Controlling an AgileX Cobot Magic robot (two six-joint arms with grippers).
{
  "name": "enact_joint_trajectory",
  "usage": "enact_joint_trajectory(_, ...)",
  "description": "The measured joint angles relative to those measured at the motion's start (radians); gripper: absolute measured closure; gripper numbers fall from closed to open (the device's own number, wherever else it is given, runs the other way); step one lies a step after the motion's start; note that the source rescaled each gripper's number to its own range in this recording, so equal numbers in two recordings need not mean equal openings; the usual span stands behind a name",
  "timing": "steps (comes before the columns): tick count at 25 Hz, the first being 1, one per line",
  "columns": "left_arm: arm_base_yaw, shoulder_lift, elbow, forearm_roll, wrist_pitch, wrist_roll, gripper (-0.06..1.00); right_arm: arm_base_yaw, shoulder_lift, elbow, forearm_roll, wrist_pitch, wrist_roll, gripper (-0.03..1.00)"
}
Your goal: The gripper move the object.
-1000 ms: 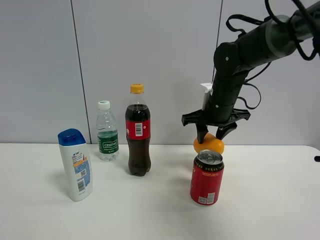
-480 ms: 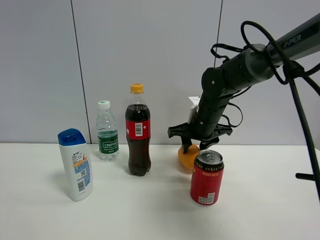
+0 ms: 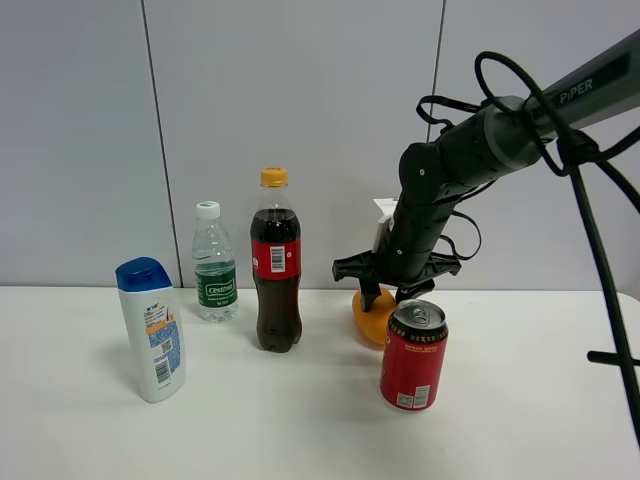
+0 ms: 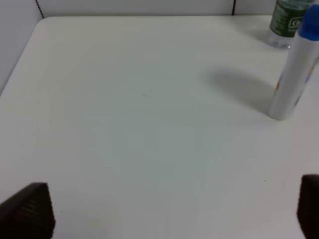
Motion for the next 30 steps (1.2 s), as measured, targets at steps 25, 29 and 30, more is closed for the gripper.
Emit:
enact_joint_trajectory(25,0.000,0.000,0.000,0.000,0.000,0.000,-0.06,0.019,-0.142,0.000,-0.008,0.141,0.008,0.39)
enact_joint_trajectory(29,0.000,0.000,0.000,0.000,0.000,0.000,-0.06,0.025,-0.271,0.000,-0.005,0.239,0.008,0.39)
enact_joint_trajectory(30,0.000,0.000,0.000,0.000,0.000,0.000,-0.06,0.031,-0.310,0.000,-0.004,0.268,0.007,0.39)
